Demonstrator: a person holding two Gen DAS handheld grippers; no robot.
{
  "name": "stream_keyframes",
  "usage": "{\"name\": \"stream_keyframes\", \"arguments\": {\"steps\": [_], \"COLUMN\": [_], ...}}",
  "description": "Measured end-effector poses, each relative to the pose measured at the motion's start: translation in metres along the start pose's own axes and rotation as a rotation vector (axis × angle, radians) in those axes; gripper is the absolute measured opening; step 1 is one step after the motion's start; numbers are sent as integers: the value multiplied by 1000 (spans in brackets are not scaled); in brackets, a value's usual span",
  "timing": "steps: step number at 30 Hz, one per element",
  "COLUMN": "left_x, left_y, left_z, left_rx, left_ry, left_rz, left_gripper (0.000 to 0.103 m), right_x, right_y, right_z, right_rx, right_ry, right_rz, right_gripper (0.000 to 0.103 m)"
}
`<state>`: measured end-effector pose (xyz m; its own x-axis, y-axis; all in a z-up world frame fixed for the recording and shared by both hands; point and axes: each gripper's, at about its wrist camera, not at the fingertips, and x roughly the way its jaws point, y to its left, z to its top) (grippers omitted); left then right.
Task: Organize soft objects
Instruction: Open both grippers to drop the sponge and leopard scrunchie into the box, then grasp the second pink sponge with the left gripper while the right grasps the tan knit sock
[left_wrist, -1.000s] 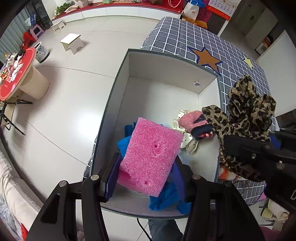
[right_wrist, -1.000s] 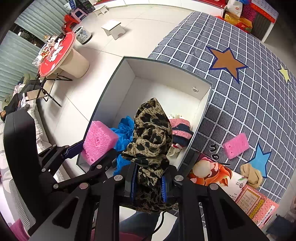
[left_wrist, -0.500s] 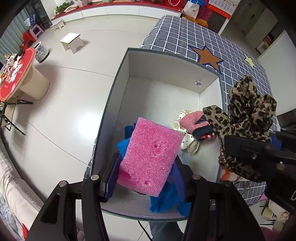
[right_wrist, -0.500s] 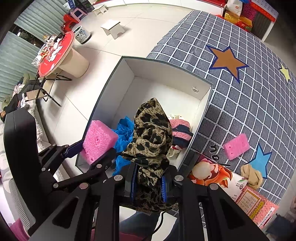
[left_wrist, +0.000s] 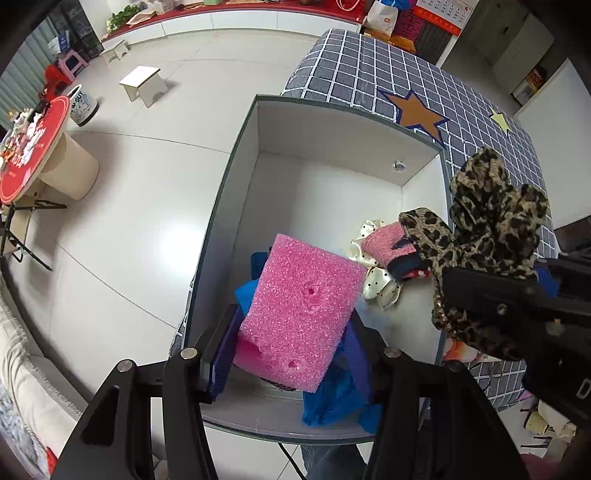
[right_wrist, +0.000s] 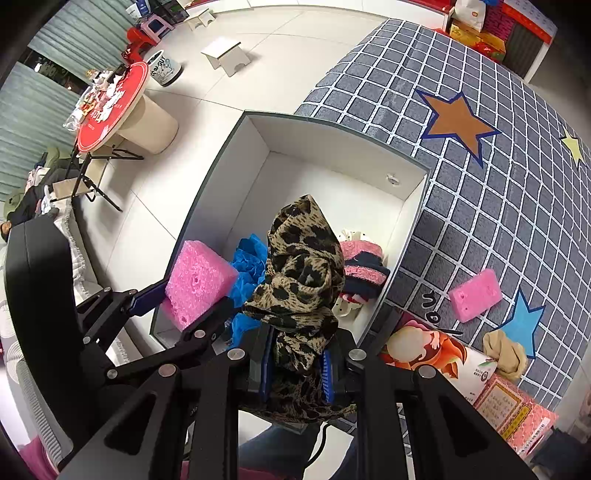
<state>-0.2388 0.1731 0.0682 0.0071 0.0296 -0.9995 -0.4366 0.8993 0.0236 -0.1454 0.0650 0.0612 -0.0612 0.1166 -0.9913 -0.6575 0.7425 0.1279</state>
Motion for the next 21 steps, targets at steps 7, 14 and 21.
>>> {"name": "stream_keyframes", "arguments": {"steps": [7, 14, 21], "left_x": [0, -13, -38], "left_y": [1, 1, -59], "left_z": [0, 11, 40], "left_rx": [-3, -44, 107], "left_ry": [-4, -43, -102], "left_rz": [-34, -115, -145], "left_gripper": [84, 92, 93], "right_x": [0, -35, -79], "right_y": [-6, -51, -169], "right_z": [6, 1, -15], "right_rx": [25, 128, 308], "right_ry": [-3, -58, -20], "right_rz": [38, 95, -27], "right_gripper": [66, 100, 100]}}
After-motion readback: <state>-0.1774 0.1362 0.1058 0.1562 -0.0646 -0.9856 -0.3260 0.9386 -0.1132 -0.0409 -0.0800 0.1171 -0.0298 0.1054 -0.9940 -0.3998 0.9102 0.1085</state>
